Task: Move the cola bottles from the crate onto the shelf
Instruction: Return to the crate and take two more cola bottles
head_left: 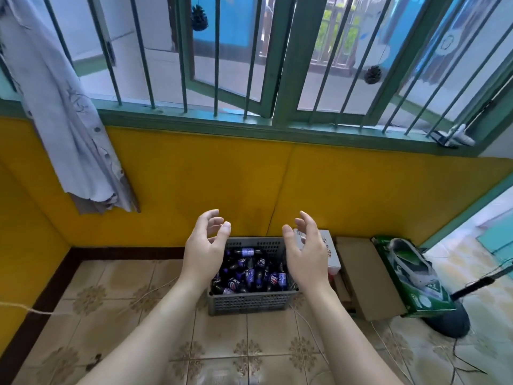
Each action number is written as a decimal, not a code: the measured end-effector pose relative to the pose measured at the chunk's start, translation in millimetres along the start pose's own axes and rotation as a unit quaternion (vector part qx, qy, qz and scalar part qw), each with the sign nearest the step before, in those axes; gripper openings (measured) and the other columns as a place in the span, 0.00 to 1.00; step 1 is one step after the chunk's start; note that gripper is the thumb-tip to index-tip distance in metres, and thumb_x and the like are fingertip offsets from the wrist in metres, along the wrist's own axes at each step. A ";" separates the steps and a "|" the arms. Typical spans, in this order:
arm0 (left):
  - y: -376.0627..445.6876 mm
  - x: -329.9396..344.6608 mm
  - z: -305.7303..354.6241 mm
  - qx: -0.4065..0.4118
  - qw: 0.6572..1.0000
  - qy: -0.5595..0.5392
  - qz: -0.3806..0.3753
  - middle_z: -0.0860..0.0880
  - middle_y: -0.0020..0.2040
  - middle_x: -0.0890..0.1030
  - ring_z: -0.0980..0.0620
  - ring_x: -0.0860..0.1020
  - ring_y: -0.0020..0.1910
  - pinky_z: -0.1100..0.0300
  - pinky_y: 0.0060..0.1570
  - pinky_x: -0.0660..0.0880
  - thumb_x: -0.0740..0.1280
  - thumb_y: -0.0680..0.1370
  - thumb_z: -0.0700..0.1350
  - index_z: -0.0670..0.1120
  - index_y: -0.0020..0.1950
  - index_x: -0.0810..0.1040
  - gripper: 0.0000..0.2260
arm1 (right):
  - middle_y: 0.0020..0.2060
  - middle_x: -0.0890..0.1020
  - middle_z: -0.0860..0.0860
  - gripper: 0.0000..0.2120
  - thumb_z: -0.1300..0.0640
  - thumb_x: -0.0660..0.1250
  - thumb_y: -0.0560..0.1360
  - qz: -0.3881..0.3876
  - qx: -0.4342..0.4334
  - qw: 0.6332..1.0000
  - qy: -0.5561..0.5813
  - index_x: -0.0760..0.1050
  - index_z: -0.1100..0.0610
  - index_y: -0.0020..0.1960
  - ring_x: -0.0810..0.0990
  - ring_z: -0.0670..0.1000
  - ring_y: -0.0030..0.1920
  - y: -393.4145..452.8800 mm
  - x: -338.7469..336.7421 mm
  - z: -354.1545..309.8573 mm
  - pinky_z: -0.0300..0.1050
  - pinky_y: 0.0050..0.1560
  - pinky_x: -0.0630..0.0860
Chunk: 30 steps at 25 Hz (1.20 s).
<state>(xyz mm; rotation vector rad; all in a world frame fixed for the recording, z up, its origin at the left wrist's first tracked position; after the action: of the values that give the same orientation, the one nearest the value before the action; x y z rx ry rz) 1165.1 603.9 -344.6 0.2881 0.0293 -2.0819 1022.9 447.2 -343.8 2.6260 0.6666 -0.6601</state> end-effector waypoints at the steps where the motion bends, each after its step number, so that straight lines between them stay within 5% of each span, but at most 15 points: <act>1: 13.5 5.1 -6.7 -0.007 1.000 0.003 -0.004 0.58 0.60 0.78 0.63 0.75 0.59 0.71 0.49 0.70 0.65 0.82 0.51 0.54 0.69 0.71 0.16 | 0.67 0.76 0.44 0.27 0.42 0.64 0.81 -0.004 0.005 1.000 -0.007 0.65 0.49 0.77 0.73 0.44 0.66 12.9 7.0 6.3 0.43 0.60 0.71; 10: 156.1 72.9 -74.0 -0.091 0.991 0.085 -0.056 0.57 0.58 0.78 0.65 0.75 0.55 0.72 0.47 0.69 0.64 0.82 0.50 0.53 0.70 0.70 0.16 | 0.68 0.75 0.45 0.27 0.42 0.63 0.81 -0.085 0.060 0.994 -0.031 0.64 0.48 0.78 0.73 0.47 0.68 164.1 81.3 84.7 0.50 0.66 0.75; 16: 234.8 104.0 -134.8 -0.189 0.973 0.111 -0.065 0.53 0.61 0.76 0.53 0.75 0.61 0.61 0.53 0.69 0.60 0.84 0.46 0.50 0.71 0.70 0.15 | 0.71 0.74 0.47 0.28 0.44 0.63 0.82 -0.158 0.096 0.980 -0.069 0.63 0.50 0.79 0.72 0.48 0.70 232.7 130.6 134.9 0.53 0.69 0.73; 24: 287.7 114.6 -239.2 -0.268 0.937 0.179 -0.135 0.53 0.59 0.76 0.62 0.73 0.40 0.62 0.42 0.72 0.58 0.85 0.45 0.50 0.71 0.69 0.15 | 0.73 0.73 0.50 0.26 0.47 0.62 0.83 -0.208 0.135 0.957 -0.148 0.63 0.53 0.78 0.71 0.50 0.72 250.1 200.2 192.8 0.46 0.69 0.69; 30: 302.3 140.3 -343.1 -0.287 0.929 0.143 -0.184 0.50 0.56 0.78 0.50 0.77 0.57 0.55 0.58 0.74 0.63 0.83 0.46 0.46 0.71 0.70 0.16 | 0.73 0.72 0.52 0.28 0.46 0.64 0.82 -0.235 0.140 0.944 -0.183 0.63 0.53 0.79 0.70 0.53 0.73 250.5 270.3 270.9 0.50 0.70 0.71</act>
<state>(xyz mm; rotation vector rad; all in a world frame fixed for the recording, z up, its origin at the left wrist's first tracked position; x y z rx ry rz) 1423.1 379.1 -678.9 0.2325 0.9142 -2.2674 1269.1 217.8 -653.7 2.4815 1.1599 -1.4346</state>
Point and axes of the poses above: each hand's wrist, its own y-axis towards the middle knuckle, its own x-axis out of the palm, z = x × y, the point moved 1 cm from there along y, towards the middle knuckle
